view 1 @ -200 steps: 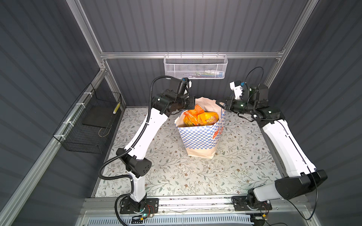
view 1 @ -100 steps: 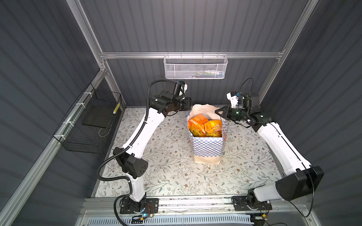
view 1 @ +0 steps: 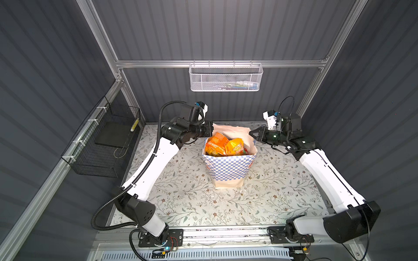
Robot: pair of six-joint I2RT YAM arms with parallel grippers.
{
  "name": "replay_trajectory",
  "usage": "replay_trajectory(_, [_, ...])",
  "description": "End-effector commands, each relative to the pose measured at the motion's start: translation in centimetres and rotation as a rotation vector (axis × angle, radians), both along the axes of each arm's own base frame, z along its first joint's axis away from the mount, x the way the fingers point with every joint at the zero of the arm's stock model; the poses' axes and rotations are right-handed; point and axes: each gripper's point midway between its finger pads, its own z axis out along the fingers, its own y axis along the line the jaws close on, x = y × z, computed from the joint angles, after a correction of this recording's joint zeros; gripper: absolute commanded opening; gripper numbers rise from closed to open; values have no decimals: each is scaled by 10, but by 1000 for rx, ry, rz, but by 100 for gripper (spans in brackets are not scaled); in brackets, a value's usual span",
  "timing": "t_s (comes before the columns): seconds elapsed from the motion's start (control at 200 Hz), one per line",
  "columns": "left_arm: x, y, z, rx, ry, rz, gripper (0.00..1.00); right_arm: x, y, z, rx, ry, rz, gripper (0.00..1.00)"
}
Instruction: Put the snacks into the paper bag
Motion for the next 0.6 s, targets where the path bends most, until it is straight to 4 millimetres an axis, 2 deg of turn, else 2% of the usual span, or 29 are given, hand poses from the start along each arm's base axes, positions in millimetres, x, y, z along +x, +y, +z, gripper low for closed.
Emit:
replay_trajectory(0.0, [8, -2, 39, -81, -135, 23, 0, 7, 9, 47, 79, -176, 24, 0])
replay_trajectory(0.065, [7, 0, 44, -82, -147, 28, 0, 5, 11, 50, 85, -178, 37, 1])
replay_trajectory(0.1, [6, 2, 48, -81, -159, 33, 12, 3, 11, 55, 87, -189, 38, 7])
replay_trajectory(0.13, [6, 5, 51, -80, -170, 41, 27, 1, 11, 58, 89, -197, 38, 15])
replay_trajectory(0.18, [3, 10, 57, -76, -189, 56, 61, -3, 9, 64, 93, -210, 32, 43])
replay_trajectory(0.23, [0, 16, 62, -72, -205, 67, 86, -7, 7, 71, 97, -225, 30, 58])
replay_trajectory(0.25, [-2, 18, 64, -72, -212, 70, 97, -9, 6, 74, 97, -231, 30, 66])
replay_trajectory(0.26, [-3, 19, 66, -72, -218, 70, 99, -10, 6, 76, 96, -234, 30, 72])
replay_trajectory(0.3, [-7, 23, 69, -71, -231, 74, 100, -15, 3, 83, 97, -251, 23, 95])
replay_trajectory(0.315, [-9, 25, 69, -71, -232, 77, 100, -17, 2, 86, 97, -256, 19, 99])
replay_trajectory(0.415, [-25, 38, 77, -82, -258, 91, 100, -29, -12, 97, 61, -282, -35, 99])
replay_trajectory(0.515, [-53, 41, 90, -144, -305, 30, 100, -36, -34, 100, -2, -314, -141, 99])
replay_trajectory(0.53, [-57, 42, 93, -153, -314, 23, 100, -42, -42, 107, -8, -342, -172, 99])
replay_trajectory(0.595, [-74, 50, 98, -187, -348, 11, 100, -49, -58, 101, -51, -341, -244, 99])
